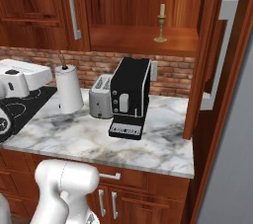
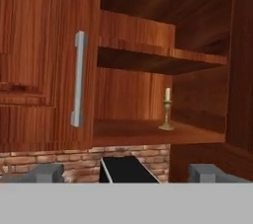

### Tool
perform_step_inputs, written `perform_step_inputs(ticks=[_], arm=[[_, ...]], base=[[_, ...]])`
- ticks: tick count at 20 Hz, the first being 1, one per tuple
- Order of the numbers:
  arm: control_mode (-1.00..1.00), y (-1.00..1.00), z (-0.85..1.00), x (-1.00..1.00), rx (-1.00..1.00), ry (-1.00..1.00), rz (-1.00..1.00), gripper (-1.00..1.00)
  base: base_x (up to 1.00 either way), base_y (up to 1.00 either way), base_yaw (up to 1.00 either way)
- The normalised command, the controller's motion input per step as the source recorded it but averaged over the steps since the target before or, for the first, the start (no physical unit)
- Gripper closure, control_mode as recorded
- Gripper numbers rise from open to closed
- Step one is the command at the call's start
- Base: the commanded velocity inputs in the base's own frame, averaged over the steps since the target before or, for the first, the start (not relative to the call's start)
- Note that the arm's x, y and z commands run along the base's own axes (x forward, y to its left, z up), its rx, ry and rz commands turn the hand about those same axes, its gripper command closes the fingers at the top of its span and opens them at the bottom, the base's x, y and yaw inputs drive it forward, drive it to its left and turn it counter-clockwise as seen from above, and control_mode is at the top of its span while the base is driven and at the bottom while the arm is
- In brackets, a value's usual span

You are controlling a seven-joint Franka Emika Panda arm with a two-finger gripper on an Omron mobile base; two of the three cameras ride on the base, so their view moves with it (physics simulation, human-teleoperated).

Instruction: Get the candle and the beer from the cabinet and move them to the dining counter.

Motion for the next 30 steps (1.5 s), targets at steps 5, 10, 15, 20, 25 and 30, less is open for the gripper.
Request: perform_step_inputs(ticks=[5,10,15,20,25,30], arm=[[-1.00,0.02,0.52,0.41,0.01,-0.20,0.25,-1.00],[-1.00,0.00,0.35,0.40,0.00,-0.13,0.18,-1.00],[-1.00,0.10,0.01,0.46,0.00,-0.08,0.11,-1.00],[-1.00,0.07,0.01,0.46,0.00,-0.03,0.05,-1.00],[-1.00,0.01,0.19,0.45,0.00,0.00,0.00,-1.00],[-1.00,0.00,0.24,0.34,0.00,0.05,0.00,-1.00]], base=[[0.00,0.00,0.00],[0.00,0.00,0.00],[0.00,0.00,0.00],[0.00,0.00,0.00],[0.00,0.00,0.00],[0.00,0.00,0.00]])
